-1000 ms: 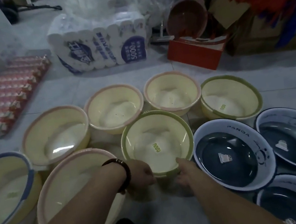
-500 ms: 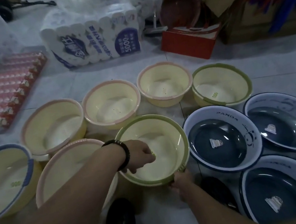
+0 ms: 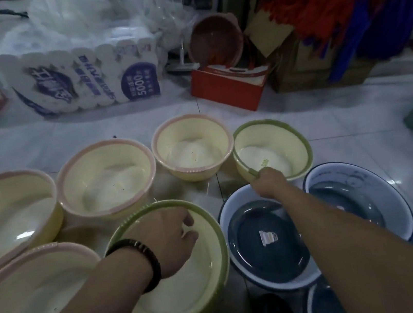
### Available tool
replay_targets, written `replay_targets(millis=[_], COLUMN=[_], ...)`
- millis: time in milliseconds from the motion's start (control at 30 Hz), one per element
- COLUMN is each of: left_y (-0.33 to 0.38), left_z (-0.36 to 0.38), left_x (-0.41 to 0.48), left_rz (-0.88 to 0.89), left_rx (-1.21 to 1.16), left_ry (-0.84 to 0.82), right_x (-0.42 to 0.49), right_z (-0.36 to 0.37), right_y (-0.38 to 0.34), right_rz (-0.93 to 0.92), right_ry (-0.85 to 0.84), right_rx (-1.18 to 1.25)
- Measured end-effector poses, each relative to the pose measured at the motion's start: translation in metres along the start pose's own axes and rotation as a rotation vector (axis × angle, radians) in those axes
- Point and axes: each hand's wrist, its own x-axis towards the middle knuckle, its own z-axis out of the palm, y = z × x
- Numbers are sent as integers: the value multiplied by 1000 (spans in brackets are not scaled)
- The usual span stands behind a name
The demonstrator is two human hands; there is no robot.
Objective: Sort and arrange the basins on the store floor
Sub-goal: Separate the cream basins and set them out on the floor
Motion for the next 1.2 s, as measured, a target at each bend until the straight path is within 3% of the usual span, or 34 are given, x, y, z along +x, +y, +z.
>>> replay_targets(millis=[133, 367, 467, 633, 867, 1100, 1200], left_y=[2, -17, -26, -34, -44, -70, -86], left_z=[3, 7, 7, -1, -8, -24, -29], left_x=[25, 51, 54, 55, 48, 23, 10], left_rz=[12, -48, -81, -129, -169, -243, -292], left_rx=[20, -28, -8, -24, -16, -50, -116], left_ry=[26, 40, -2, 7, -53, 8, 33], right_x=[72, 147, 153, 146, 132, 52, -16], right_z=[-2, 41, 56, 64, 25, -52, -77], right_y=[6, 37, 44, 42, 34, -14, -48], right_rz=[-101, -54, -56, -92, -231, -372, -499], right_ry=[51, 20, 94, 190, 513, 564, 505], right_rx=[-329, -345, -438, -618, -566, -518, -553])
